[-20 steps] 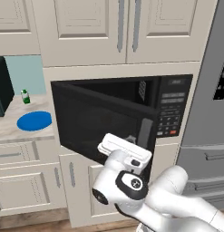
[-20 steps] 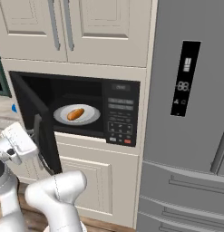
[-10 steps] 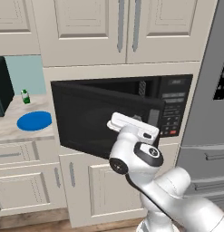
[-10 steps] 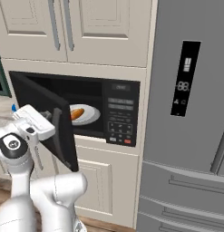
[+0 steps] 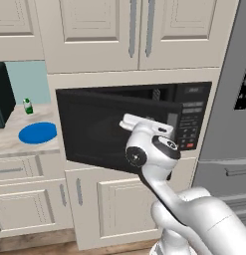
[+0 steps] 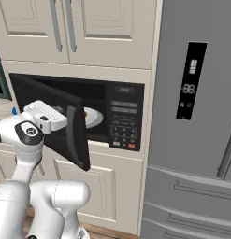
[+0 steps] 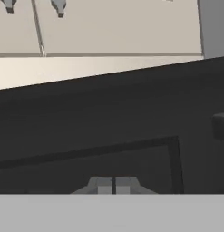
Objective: Pick the hotdog bun from the counter and place it in the microwave. Then turn on the microwave.
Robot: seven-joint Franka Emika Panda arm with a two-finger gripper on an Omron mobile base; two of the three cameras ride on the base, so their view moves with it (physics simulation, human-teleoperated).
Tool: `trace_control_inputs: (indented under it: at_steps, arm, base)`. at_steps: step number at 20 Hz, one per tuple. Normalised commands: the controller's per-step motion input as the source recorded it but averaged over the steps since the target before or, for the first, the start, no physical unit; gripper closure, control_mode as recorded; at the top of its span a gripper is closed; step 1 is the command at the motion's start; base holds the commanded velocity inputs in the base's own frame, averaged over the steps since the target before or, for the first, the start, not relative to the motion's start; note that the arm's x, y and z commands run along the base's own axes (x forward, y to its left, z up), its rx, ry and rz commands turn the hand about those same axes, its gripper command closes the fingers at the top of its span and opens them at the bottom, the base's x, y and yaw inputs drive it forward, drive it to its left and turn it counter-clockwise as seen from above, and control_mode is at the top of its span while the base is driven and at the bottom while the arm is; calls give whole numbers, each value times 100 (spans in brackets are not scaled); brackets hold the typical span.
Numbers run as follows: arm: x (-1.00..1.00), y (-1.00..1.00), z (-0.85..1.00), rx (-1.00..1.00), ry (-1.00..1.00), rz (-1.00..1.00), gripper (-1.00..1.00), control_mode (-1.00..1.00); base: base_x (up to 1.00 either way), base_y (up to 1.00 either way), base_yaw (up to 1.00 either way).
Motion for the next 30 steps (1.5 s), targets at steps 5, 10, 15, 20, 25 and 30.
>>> trace_control_inputs:
  at_steps: [5, 10, 15, 20, 25, 30]
  arm:
    - [52, -8, 0, 0, 10, 8, 100, -100]
    - [31, -19, -11, 0, 5, 15, 100, -100]
    - [16, -27, -26, 0, 0, 24, 100, -100]
    - [30, -27, -25, 0, 2, 26, 100, -100]
    - [50, -15, -4, 2, 4, 23, 100, -100]
    - [47, 0, 0, 1, 3, 17, 100, -100]
  base:
    - [0, 0, 0]
    - [0, 0, 0]
    - [0, 0, 0]
    - [0, 0, 0]
    - [0, 0, 0]
    - [0, 0, 0]
